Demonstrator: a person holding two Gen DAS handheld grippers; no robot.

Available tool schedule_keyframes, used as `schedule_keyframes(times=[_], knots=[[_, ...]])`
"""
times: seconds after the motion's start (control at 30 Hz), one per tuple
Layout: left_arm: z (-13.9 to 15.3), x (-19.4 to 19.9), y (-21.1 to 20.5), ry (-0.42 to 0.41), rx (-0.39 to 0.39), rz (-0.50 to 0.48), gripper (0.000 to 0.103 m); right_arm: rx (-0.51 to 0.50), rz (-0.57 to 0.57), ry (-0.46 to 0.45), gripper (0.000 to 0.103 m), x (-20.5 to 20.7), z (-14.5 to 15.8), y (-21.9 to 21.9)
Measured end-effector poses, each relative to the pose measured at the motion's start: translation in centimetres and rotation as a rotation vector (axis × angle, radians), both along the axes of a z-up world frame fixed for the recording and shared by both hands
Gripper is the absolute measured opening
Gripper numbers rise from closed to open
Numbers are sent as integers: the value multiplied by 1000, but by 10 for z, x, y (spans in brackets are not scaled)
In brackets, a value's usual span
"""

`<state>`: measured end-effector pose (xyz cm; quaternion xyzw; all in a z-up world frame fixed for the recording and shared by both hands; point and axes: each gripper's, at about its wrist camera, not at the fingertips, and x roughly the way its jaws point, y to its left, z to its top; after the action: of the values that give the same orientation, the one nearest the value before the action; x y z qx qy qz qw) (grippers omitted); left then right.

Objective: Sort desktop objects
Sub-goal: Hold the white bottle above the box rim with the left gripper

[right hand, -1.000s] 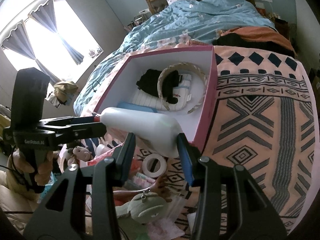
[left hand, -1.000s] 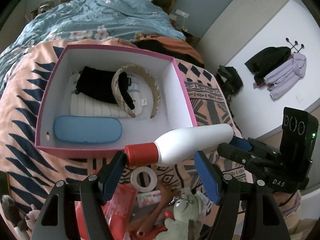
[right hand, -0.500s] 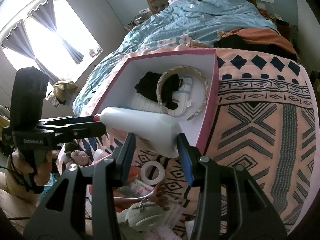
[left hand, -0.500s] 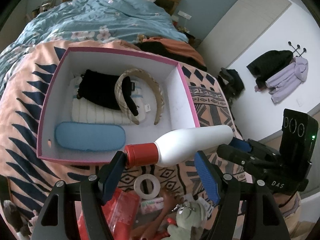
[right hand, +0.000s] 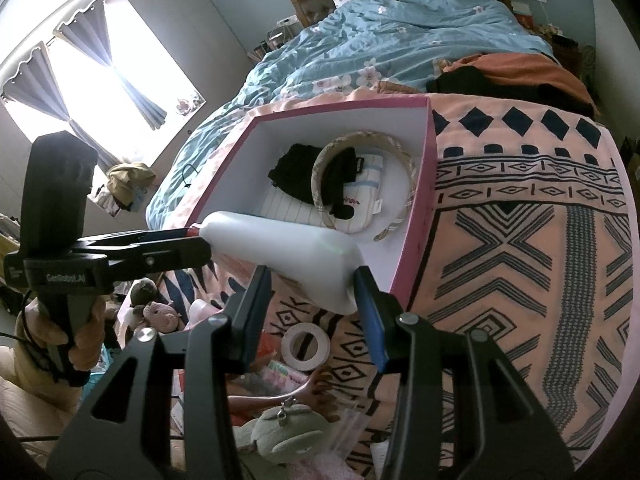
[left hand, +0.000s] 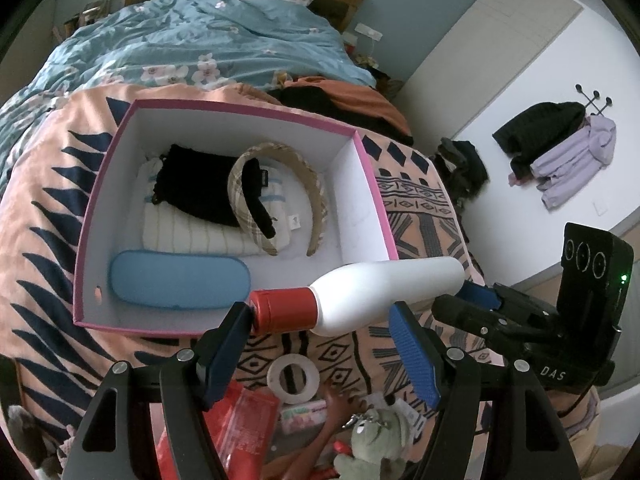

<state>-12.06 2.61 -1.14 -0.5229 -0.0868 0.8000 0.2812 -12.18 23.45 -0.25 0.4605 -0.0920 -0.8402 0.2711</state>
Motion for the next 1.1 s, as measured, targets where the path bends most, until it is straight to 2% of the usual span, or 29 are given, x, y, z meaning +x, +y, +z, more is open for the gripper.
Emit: schedule_keyframes(times=[1.1], knots=[[-1, -3, 0, -4, 1, 4, 72, 2, -7, -8, 46, 0, -2, -2]])
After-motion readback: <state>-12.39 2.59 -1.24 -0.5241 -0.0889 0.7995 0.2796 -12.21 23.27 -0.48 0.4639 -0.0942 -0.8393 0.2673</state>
